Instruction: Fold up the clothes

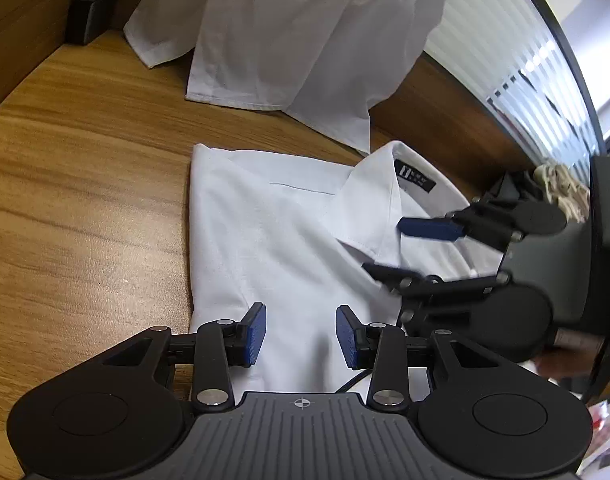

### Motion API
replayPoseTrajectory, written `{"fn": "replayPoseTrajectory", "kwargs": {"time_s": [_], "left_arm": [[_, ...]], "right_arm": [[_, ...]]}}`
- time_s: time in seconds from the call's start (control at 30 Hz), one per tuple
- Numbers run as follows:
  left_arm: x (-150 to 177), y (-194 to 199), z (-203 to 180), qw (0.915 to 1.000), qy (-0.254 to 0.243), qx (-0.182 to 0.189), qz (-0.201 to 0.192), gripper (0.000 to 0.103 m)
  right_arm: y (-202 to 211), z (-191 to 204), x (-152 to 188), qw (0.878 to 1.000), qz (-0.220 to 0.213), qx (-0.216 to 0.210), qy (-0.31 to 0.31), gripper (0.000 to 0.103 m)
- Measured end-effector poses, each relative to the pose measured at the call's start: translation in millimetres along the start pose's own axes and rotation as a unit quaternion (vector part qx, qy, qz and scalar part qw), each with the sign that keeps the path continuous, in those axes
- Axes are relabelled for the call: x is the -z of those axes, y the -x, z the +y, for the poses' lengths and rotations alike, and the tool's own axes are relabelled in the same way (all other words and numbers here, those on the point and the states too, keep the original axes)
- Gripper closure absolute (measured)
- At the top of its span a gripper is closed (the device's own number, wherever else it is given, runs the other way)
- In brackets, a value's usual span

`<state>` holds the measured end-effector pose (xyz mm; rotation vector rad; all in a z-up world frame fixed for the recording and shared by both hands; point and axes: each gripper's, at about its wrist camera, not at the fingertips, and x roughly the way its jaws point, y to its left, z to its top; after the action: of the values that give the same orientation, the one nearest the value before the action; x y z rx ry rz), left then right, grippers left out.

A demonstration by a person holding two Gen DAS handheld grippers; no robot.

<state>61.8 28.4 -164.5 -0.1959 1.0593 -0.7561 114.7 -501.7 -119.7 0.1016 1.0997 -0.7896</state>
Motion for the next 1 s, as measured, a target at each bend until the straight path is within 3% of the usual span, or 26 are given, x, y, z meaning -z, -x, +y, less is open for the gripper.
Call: {"fn": "replayPoseTrajectory", "kwargs": {"time_s": [0.33, 0.53, 0.67, 0.87, 1.0], "left_arm": [[0, -1, 1, 1.0000, 0.006, -0.001, 0.001, 0.064], [-1, -3, -1, 1.0000, 0.005, -0.007, 0.004, 0.063], [-14, -1, -7, 0.9997, 0.022, -0.010, 0.006, 0.062], [-60, 4, -50, 0.9985, -0.003, 0.035, -0.042, 0.048], [-81, -31, -86, 0.9983, -0.051, 0.027, -0.013, 0.044]], "right_arm": [[-9, 29, -5, 0.992, -0.027, 0.091, 0.080, 0.044], [17, 17, 10, 0.990, -0.063, 0.125, 0.035, 0.043], [32, -3, 24, 0.990, -0.069, 0.122, -0.013, 0.043], [37, -17, 42, 0.990, -0.074, 0.113, -0.035, 0.040], [36, -20, 47, 0.990, -0.079, 0.109, -0.043, 0.039]]}}
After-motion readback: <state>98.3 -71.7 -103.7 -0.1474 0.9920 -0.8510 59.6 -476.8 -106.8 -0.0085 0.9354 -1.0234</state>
